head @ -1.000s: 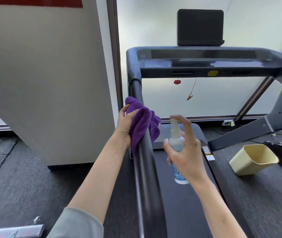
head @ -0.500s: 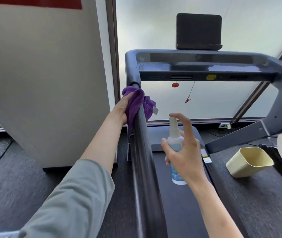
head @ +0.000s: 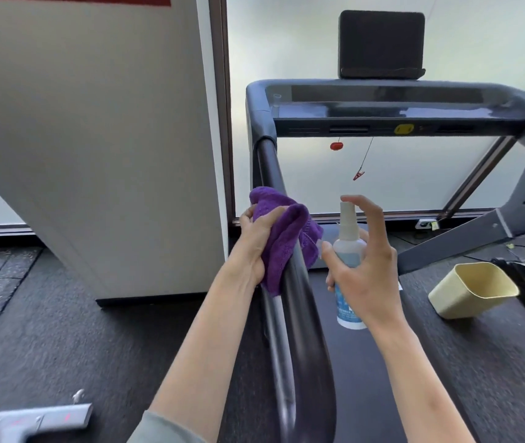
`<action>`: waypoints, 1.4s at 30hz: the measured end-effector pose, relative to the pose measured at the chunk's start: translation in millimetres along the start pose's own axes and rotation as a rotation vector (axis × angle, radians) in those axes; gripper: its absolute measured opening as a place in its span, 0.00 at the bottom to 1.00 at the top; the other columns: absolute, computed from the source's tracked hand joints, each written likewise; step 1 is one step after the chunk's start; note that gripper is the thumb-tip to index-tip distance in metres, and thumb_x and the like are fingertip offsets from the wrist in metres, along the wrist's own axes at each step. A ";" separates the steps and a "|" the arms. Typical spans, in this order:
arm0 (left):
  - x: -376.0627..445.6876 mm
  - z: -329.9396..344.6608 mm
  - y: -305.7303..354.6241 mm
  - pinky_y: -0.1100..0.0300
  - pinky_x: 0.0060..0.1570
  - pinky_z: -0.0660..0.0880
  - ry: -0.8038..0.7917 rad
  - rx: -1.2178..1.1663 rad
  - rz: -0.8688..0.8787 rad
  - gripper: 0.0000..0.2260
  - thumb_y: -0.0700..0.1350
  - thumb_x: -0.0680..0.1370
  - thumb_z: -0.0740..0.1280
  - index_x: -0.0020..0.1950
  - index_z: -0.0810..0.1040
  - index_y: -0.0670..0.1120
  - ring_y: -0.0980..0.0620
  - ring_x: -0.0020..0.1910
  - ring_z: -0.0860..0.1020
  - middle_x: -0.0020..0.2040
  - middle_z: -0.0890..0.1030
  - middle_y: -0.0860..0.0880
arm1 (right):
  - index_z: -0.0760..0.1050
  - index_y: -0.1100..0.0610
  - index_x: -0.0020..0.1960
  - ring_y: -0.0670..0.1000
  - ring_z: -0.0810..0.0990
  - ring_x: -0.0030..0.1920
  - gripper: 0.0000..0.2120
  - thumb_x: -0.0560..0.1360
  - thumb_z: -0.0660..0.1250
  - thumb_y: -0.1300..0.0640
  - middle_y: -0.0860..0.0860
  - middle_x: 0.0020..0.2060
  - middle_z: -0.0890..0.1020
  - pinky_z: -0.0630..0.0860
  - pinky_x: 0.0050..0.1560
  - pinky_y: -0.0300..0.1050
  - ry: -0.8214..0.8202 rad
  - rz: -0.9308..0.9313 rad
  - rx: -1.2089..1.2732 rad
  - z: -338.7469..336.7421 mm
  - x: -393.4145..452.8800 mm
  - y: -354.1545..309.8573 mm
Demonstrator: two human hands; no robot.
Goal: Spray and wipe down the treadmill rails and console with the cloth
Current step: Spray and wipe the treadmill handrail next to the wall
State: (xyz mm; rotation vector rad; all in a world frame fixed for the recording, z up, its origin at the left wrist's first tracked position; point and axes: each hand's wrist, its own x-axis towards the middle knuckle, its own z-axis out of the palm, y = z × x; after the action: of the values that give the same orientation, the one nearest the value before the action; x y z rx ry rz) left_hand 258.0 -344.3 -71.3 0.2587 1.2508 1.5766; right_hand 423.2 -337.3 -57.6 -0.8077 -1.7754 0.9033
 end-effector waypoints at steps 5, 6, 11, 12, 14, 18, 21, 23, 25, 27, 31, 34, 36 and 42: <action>-3.7 -3.8 -11.0 0.55 0.40 0.80 -0.047 -0.104 -0.130 0.32 0.49 0.67 0.77 0.68 0.71 0.48 0.46 0.40 0.83 0.50 0.83 0.42 | 0.67 0.38 0.62 0.54 0.76 0.20 0.30 0.74 0.70 0.69 0.56 0.31 0.77 0.74 0.22 0.42 0.008 0.056 -0.006 -5.9 3.2 8.5; 8.7 -0.5 -4.1 0.53 0.43 0.80 -0.028 -0.085 -0.139 0.31 0.49 0.68 0.77 0.69 0.72 0.46 0.45 0.42 0.82 0.53 0.83 0.41 | 0.67 0.38 0.62 0.54 0.76 0.20 0.29 0.74 0.71 0.67 0.56 0.31 0.77 0.74 0.22 0.42 -0.001 0.057 -0.018 -7.4 6.2 10.7; 79.4 25.6 49.8 0.54 0.46 0.78 0.191 0.195 0.079 0.30 0.46 0.67 0.78 0.61 0.64 0.50 0.46 0.44 0.80 0.53 0.78 0.44 | 0.67 0.39 0.63 0.53 0.76 0.20 0.30 0.74 0.70 0.68 0.55 0.31 0.77 0.75 0.22 0.42 0.001 0.077 -0.049 -10.0 21.4 22.6; 91.4 30.0 58.6 0.51 0.51 0.78 0.216 0.279 0.097 0.30 0.47 0.66 0.79 0.59 0.63 0.51 0.45 0.48 0.80 0.53 0.77 0.45 | 0.67 0.39 0.63 0.54 0.76 0.20 0.30 0.74 0.70 0.69 0.55 0.30 0.77 0.75 0.22 0.42 0.000 0.084 -0.049 -9.7 24.0 25.6; 112.2 38.8 72.3 0.51 0.58 0.74 0.274 0.510 0.137 0.30 0.50 0.65 0.77 0.57 0.61 0.52 0.44 0.54 0.77 0.53 0.75 0.47 | 0.67 0.40 0.63 0.54 0.75 0.20 0.30 0.74 0.70 0.69 0.54 0.30 0.77 0.75 0.23 0.41 -0.004 0.095 -0.047 -7.7 27.4 31.9; 137.7 63.1 94.7 0.54 0.54 0.68 0.419 0.870 0.195 0.33 0.52 0.69 0.74 0.66 0.60 0.48 0.43 0.58 0.73 0.61 0.73 0.43 | 0.67 0.39 0.63 0.45 0.76 0.21 0.30 0.74 0.69 0.70 0.43 0.28 0.79 0.74 0.26 0.35 -0.020 0.076 -0.036 -1.2 31.9 42.9; 144.1 71.1 100.0 0.53 0.54 0.68 0.483 0.958 0.184 0.34 0.52 0.70 0.73 0.69 0.57 0.47 0.43 0.59 0.73 0.63 0.71 0.40 | 0.67 0.39 0.63 0.42 0.78 0.23 0.30 0.74 0.68 0.70 0.43 0.28 0.80 0.74 0.28 0.31 -0.022 0.072 -0.026 2.1 34.9 44.1; 142.5 67.5 99.6 0.54 0.51 0.68 0.450 0.936 0.188 0.32 0.52 0.70 0.73 0.67 0.59 0.48 0.43 0.55 0.73 0.63 0.71 0.41 | 0.67 0.37 0.62 0.48 0.76 0.21 0.31 0.74 0.68 0.69 0.52 0.28 0.78 0.75 0.25 0.38 -0.032 0.065 -0.023 5.5 36.8 40.9; 138.6 60.7 97.5 0.55 0.49 0.68 0.412 0.900 0.191 0.30 0.52 0.70 0.73 0.65 0.59 0.51 0.45 0.50 0.71 0.63 0.72 0.42 | 0.67 0.33 0.61 0.57 0.75 0.22 0.32 0.74 0.68 0.68 0.58 0.29 0.77 0.77 0.24 0.47 -0.029 0.060 -0.012 8.4 38.1 36.2; 134.8 54.2 93.6 0.54 0.51 0.71 0.370 0.884 0.190 0.30 0.53 0.69 0.73 0.64 0.59 0.54 0.45 0.50 0.73 0.63 0.71 0.43 | 0.66 0.31 0.60 0.59 0.74 0.23 0.33 0.74 0.68 0.68 0.61 0.30 0.76 0.77 0.24 0.50 -0.017 0.049 -0.013 10.5 37.5 32.0; 127.1 45.1 87.7 0.52 0.57 0.74 0.303 0.817 0.194 0.30 0.55 0.67 0.75 0.58 0.58 0.58 0.45 0.54 0.76 0.62 0.72 0.45 | 0.65 0.29 0.60 0.61 0.75 0.26 0.33 0.74 0.68 0.66 0.61 0.32 0.76 0.80 0.30 0.54 -0.030 0.054 -0.023 11.8 30.8 28.4; 121.3 41.7 83.8 0.51 0.58 0.74 0.274 0.784 0.198 0.29 0.54 0.67 0.75 0.55 0.57 0.58 0.44 0.53 0.76 0.60 0.72 0.45 | 0.65 0.29 0.59 0.62 0.75 0.26 0.32 0.74 0.69 0.66 0.62 0.32 0.76 0.80 0.30 0.55 -0.021 0.059 -0.033 9.5 25.1 26.2; 117.4 39.2 79.3 0.49 0.60 0.74 0.249 0.761 0.205 0.29 0.53 0.67 0.75 0.56 0.57 0.57 0.43 0.55 0.76 0.60 0.73 0.45 | 0.65 0.31 0.60 0.62 0.74 0.25 0.32 0.74 0.69 0.66 0.63 0.31 0.76 0.79 0.28 0.55 -0.015 0.055 -0.036 6.5 21.3 23.3; 94.7 30.5 59.1 0.48 0.60 0.75 0.216 0.743 0.230 0.29 0.52 0.67 0.75 0.57 0.58 0.56 0.43 0.54 0.77 0.52 0.72 0.48 | 0.67 0.35 0.61 0.48 0.76 0.21 0.30 0.74 0.68 0.68 0.49 0.27 0.76 0.76 0.25 0.41 0.005 0.075 -0.008 -0.6 9.4 18.2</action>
State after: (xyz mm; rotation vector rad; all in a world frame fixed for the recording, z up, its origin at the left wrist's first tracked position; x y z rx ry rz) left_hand 205.1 -243.8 -49.4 0.7356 2.0087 1.2841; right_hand 422.9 -320.1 -68.8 -0.8863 -1.7550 0.9430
